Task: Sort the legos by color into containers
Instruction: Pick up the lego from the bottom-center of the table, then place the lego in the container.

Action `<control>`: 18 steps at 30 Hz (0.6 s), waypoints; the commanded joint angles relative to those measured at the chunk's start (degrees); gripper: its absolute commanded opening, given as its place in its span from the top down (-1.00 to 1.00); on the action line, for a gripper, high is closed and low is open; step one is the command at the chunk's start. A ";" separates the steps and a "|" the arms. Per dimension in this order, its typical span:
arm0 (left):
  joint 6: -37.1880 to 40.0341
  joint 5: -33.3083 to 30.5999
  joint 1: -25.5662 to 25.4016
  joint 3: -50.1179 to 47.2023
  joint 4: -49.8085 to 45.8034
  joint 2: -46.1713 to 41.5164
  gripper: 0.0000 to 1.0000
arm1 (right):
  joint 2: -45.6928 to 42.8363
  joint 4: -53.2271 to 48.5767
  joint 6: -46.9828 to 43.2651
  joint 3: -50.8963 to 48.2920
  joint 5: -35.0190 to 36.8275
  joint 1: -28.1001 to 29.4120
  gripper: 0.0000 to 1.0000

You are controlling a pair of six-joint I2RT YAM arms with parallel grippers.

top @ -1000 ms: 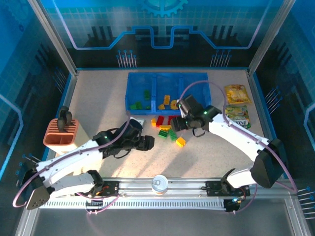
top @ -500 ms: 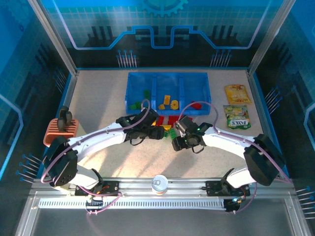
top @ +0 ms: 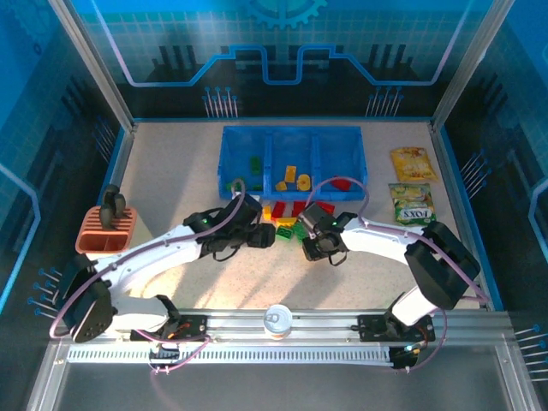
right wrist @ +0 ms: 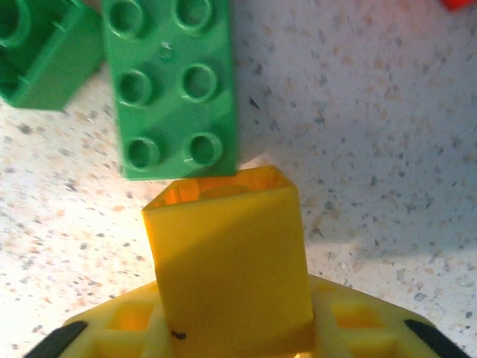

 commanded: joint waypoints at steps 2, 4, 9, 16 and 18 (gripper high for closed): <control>-0.33 -2.09 0.59 -5.07 -1.15 -5.82 -0.44 | -3.45 -3.31 -1.66 7.02 2.87 -0.25 0.38; -0.99 -0.77 0.56 -7.28 -0.37 -7.79 -0.44 | -2.27 -5.02 -3.30 11.61 2.36 -1.94 0.38; -4.14 1.26 -1.02 -12.68 1.15 -11.13 -0.44 | 6.47 -9.02 -7.55 27.43 0.36 -6.86 0.34; -8.80 0.10 -4.93 -17.75 0.78 -15.96 -0.43 | 25.75 -18.64 -10.24 51.10 0.22 -11.17 0.33; -9.43 -0.42 -5.23 -18.86 0.04 -18.16 -0.44 | 29.48 -19.95 -9.93 55.27 1.31 -11.39 0.28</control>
